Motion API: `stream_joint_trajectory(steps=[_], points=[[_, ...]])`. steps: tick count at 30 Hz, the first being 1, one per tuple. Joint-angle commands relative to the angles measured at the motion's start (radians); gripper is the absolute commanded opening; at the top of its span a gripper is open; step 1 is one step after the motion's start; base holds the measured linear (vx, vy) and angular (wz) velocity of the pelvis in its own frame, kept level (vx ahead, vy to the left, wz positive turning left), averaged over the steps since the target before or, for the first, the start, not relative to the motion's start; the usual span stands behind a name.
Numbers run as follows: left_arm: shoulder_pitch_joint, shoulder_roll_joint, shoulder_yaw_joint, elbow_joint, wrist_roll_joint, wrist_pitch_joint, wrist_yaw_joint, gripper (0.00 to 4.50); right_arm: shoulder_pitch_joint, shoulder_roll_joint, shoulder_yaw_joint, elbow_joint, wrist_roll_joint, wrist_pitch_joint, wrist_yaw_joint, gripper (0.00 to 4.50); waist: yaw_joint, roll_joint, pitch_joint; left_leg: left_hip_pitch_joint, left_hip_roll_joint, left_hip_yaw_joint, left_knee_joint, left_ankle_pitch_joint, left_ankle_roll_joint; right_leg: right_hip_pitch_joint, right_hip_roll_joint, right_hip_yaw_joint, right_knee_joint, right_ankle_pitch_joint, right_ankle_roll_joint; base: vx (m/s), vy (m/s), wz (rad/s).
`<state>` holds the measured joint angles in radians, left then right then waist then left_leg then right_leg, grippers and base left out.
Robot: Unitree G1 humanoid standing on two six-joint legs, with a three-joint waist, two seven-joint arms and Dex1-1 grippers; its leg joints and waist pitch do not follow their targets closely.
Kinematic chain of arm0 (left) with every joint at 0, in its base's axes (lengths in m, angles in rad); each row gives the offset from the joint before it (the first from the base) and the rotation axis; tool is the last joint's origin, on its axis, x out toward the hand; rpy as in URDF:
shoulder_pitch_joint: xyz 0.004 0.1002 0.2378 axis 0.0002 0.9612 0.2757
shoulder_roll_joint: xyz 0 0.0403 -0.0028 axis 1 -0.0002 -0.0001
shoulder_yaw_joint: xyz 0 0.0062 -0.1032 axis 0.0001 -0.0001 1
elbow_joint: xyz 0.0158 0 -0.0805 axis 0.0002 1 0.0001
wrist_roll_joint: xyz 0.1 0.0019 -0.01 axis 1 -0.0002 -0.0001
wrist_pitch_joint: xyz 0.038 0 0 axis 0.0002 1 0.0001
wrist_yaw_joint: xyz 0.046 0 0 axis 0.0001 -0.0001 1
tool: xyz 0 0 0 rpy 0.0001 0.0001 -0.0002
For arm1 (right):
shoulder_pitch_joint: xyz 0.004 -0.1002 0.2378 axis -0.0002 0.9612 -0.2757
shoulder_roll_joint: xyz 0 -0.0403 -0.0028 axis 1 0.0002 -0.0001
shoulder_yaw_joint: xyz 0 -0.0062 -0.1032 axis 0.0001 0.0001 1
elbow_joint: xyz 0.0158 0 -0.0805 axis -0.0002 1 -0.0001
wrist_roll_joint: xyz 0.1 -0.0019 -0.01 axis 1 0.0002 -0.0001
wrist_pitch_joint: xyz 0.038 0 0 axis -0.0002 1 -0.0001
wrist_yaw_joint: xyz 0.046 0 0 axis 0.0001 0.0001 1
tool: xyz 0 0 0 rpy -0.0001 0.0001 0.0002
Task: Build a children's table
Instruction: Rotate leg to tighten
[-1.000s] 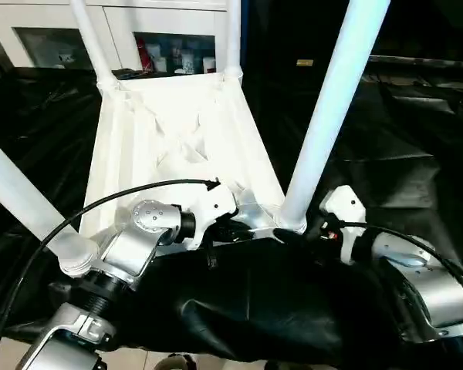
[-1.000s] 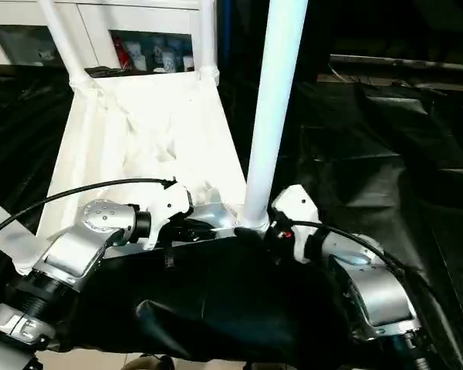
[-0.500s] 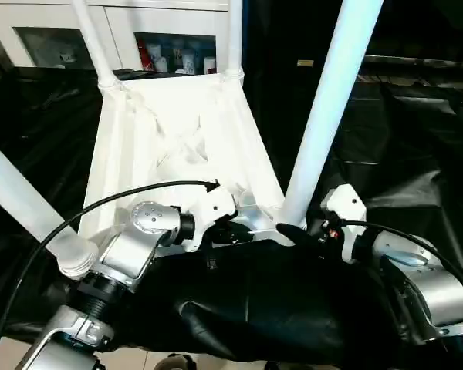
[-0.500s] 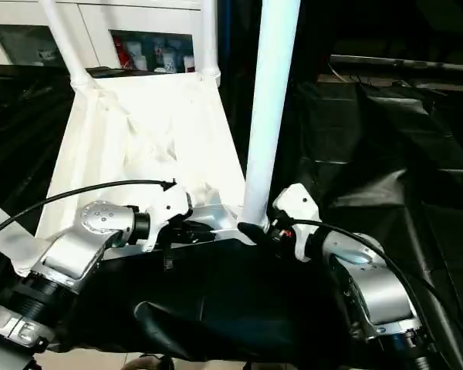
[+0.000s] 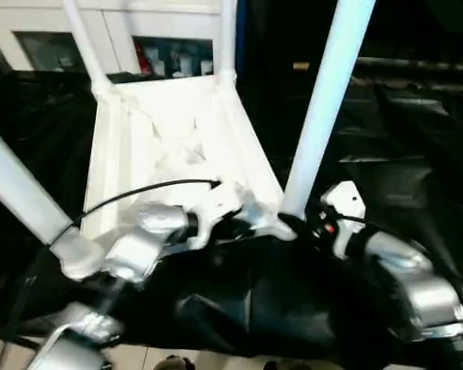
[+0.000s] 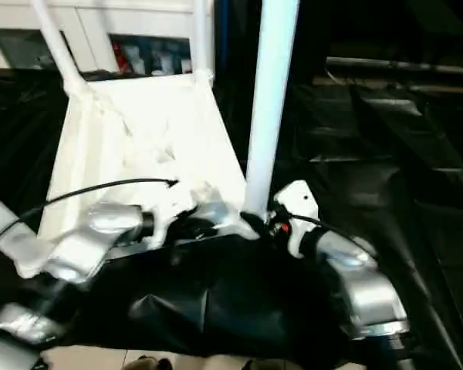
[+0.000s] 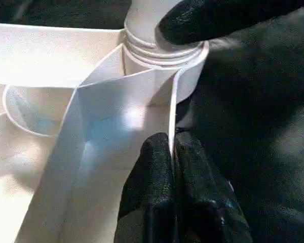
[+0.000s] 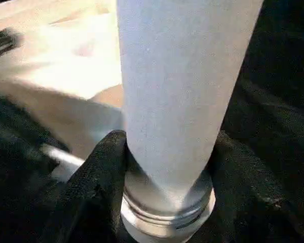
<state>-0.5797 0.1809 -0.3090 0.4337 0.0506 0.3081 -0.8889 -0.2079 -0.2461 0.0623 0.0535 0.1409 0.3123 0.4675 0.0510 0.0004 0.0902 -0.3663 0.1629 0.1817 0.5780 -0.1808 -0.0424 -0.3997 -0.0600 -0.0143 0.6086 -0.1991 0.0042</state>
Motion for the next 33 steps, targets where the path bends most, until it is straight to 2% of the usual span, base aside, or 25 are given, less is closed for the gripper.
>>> stream_joint_trajectory(steps=[1, 2, 3, 4, 6, 8, 9, 12, 13, 14, 15, 18, 19, 21, 23, 24, 25, 26, 29, 30, 33], points=[[-0.055, -0.124, 0.044, 0.115, 0.0, 0.035, 0.238, 0.0, -0.023, 0.114, 0.02, 0.103, -0.039, 0.079, -0.179, 2.06, -0.007, -0.018, -0.043, 0.011, 0.053, -0.024, -0.075, -0.275, 0.008, 0.02, -0.074, 0.039, -0.1, -0.413, -0.174, 0.0, 0.0, 0.0], [-0.068, -0.142, 0.051, 0.134, 0.001, 0.041, 0.267, 0.0, -0.037, 0.134, 0.008, 0.123, -0.039, 0.087, -0.214, 2.06, -0.005, -0.021, -0.046, 0.013, 0.051, -0.029, -0.075, -0.281, -0.001, 0.026, -0.078, 0.038, -0.102, -0.432, -0.164, 0.0, 0.0, 0.0], [-0.075, -0.151, 0.054, 0.144, 0.001, 0.045, 0.283, 0.0, -0.045, 0.145, 0.001, 0.134, -0.039, 0.092, -0.233, 2.05, -0.005, -0.016, -0.045, 0.013, 0.053, -0.028, -0.075, -0.276, 0.005, 0.023, -0.078, 0.041, -0.103, -0.409, -0.162, 0.0, 0.0, 0.0], [-0.084, -0.163, 0.057, 0.157, 0.002, 0.044, 0.301, 0.0, -0.058, 0.154, -0.002, 0.151, -0.047, 0.095, -0.255, 2.05, -0.004, -0.017, -0.046, 0.012, 0.054, -0.028, -0.076, -0.274, 0.009, 0.024, -0.077, 0.04, -0.104, -0.394, -0.162, 0.0, 0.0, 0.0], [-0.109, -0.193, 0.061, 0.19, 0.007, 0.042, 0.336, 0.0, -0.094, 0.175, -0.009, 0.197, -0.068, 0.096, -0.314, 2.03, -0.004, -0.012, -0.051, 0.008, 0.052, -0.026, -0.075, -0.244, 0.018, 0.029, -0.074, 0.041, -0.097, -0.296, -0.173, 0.0, 0.0, 0.0], [-0.12, -0.207, 0.058, 0.2, 0.011, 0.039, 0.343, 0.0, -0.113, 0.192, -0.027, 0.215, -0.052, 0.096, -0.33, 2.03, -0.005, -0.013, -0.052, 0.005, 0.05, -0.026, -0.073, -0.23, 0.027, 0.033, -0.075, 0.04, -0.093, -0.262, -0.182, 0.0, 0.0, 0.0], [-0.123, -0.211, 0.049, 0.199, 0.015, 0.033, 0.33, 0.0, -0.124, 0.19, -0.019, 0.218, -0.061, 0.084, -0.326, 2.03, -0.002, -0.003, -0.053, 0.006, 0.05, -0.026, -0.072, -0.226, 0.029, 0.034, -0.076, 0.04, -0.093, -0.251, -0.184, 0.0, 0.0, 0.0], [-0.125, -0.211, 0.038, 0.203, 0.023, 0.016, 0.298, 0.0, -0.119, 0.188, 0.005, 0.197, -0.078, 0.05, -0.281, 2.03, 0.0, -0.01, -0.054, 0.002, 0.05, -0.022, -0.069, -0.195, 0.051, 0.038, -0.074, 0.041, -0.089, -0.174, -0.199, 0.0, 0.0, 0.0], [-0.125, -0.211, 0.038, 0.203, 0.023, 0.016, 0.298, 0.0, -0.119, 0.188, 0.005, 0.197, -0.078, 0.05, -0.281, 2.38, 0.001, -0.01, -0.053, 0.002, 0.05, -0.022, -0.069, -0.193, 0.054, 0.039, -0.075, 0.04, -0.089, -0.176, -0.2, 0.0, 0.0, 0.0], [-0.121, -0.203, 0.036, 0.199, 0.023, 0.004, 0.27, 0.0, -0.106, 0.186, 0.001, 0.166, -0.071, 0.038, -0.251, 2.38, 0.003, -0.011, -0.051, 0.002, 0.05, -0.022, -0.07, -0.197, 0.058, 0.038, -0.076, 0.04, -0.092, -0.196, -0.198, 0.0, 0.0, 0.0], [-0.121, -0.203, 0.036, 0.199, 0.023, 0.004, 0.27, 0.0, -0.106, 0.186, 0.001, 0.166, -0.071, 0.038, -0.251, 2.72, 0.004, -0.011, -0.051, 0.002, 0.051, -0.022, -0.071, -0.201, 0.059, 0.038, -0.077, 0.04, -0.093, -0.209, -0.195, 0.0, 0.0, 0.0], [-0.112, -0.183, 0.03, 0.184, 0.012, -0.006, 0.236, 0.0, -0.094, 0.154, -0.006, 0.124, -0.048, 0.027, -0.204, 2.76, 0.005, -0.01, -0.048, 0.002, 0.054, -0.025, -0.076, -0.227, 0.054, 0.037, -0.076, 0.039, -0.096, -0.261, -0.184, 0.0, 0.0, 0.0], [-0.112, -0.183, 0.03, 0.184, 0.012, -0.006, 0.236, 0.0, -0.094, 0.154, -0.006, 0.124, -0.048, 0.027, -0.204, 2.93, 0.006, -0.009, -0.047, 0.003, 0.055, -0.026, -0.077, -0.235, 0.053, 0.036, -0.076, 0.04, -0.098, -0.27, -0.178, 0.0, 0.0, 0.0], [-0.097, -0.146, 0.02, 0.162, 0.0, -0.021, 0.18, 0.0, -0.089, 0.086, -0.014, 0.086, -0.024, 0.025, -0.137, 3.08, 0.006, -0.005, -0.046, 0.005, 0.055, -0.027, -0.08, -0.249, 0.047, 0.037, -0.075, 0.039, -0.1, -0.288, -0.174, 0.0, 0.0, 0.0], [-0.075, -0.101, 0.003, 0.134, -0.011, -0.053, 0.1, 0.0, -0.082, 0.005, -0.014, 0.045, -0.004, 0.031, -0.047, 3.22, 0.002, -0.008, -0.046, -0.001, 0.056, -0.027, -0.078, -0.246, 0.055, 0.039, -0.077, 0.04, -0.099, -0.286, -0.176, 0.0, 0.0, 0.0], [-0.075, -0.101, 0.003, 0.134, -0.011, -0.053, 0.1, 0.0, -0.082, 0.005, -0.014, 0.045, -0.004, 0.031, -0.047, 3.29, 0.004, -0.007, -0.046, -0.002, 0.055, -0.028, -0.077, -0.241, 0.058, 0.039, -0.078, 0.04, -0.099, -0.281, -0.174, 0.0, 0.0, 0.0], [-0.049, -0.057, -0.007, 0.103, -0.025, -0.091, 0.011, 0.0, -0.064, -0.067, -0.007, -0.001, 0.009, 0.037, 0.053, 3.4, 0.002, -0.009, -0.046, -0.001, 0.054, -0.024, -0.075, -0.229, 0.064, 0.036, -0.077, 0.041, -0.099, -0.275, -0.178, 0.0, 0.0, 0.0], [-0.048, -0.055, -0.007, 0.101, -0.025, -0.092, 0.007, 0.0, -0.063, -0.071, -0.007, -0.003, 0.01, 0.037, 0.058, 3.52, 0.006, -0.01, -0.045, -0.002, 0.057, -0.025, -0.076, -0.221, 0.076, 0.04, -0.077, 0.043, -0.1, -0.272, -0.175, 0.0, 0.0, 0.0], [-0.025, -0.007, -0.013, 0.066, -0.041, -0.11, -0.076, 0.0, -0.031, -0.147, 0.009, -0.062, 0.029, 0.058, 0.172, 3.72, 0.008, -0.011, -0.049, -0.002, 0.057, -0.021, -0.072, -0.184, 0.089, 0.039, -0.078, 0.041, -0.094, -0.232, -0.192, 0.0, 0.0, 0.0], [-0.023, -0.001, -0.014, 0.062, -0.042, -0.111, -0.084, 0.0, -0.028, -0.154, 0.011, -0.068, 0.031, 0.062, 0.183, 3.85, 0.011, -0.007, -0.049, -0.001, 0.06, -0.022, -0.072, -0.171, 0.094, 0.038, -0.078, 0.04, -0.09, -0.208, -0.2, 0.0, 0.0, 0.0], [-0.004, 0.041, -0.017, 0.028, -0.064, -0.114, -0.149, 0.0, -0.005, -0.203, 0.025, -0.104, 0.056, 0.08, 0.251, 4.09, 0.012, -0.005, -0.051, -0.002, 0.065, -0.023, -0.072, -0.151, 0.102, 0.039, -0.078, 0.038, -0.084, -0.156, -0.225, 0.0, 0.0, 0.0]])
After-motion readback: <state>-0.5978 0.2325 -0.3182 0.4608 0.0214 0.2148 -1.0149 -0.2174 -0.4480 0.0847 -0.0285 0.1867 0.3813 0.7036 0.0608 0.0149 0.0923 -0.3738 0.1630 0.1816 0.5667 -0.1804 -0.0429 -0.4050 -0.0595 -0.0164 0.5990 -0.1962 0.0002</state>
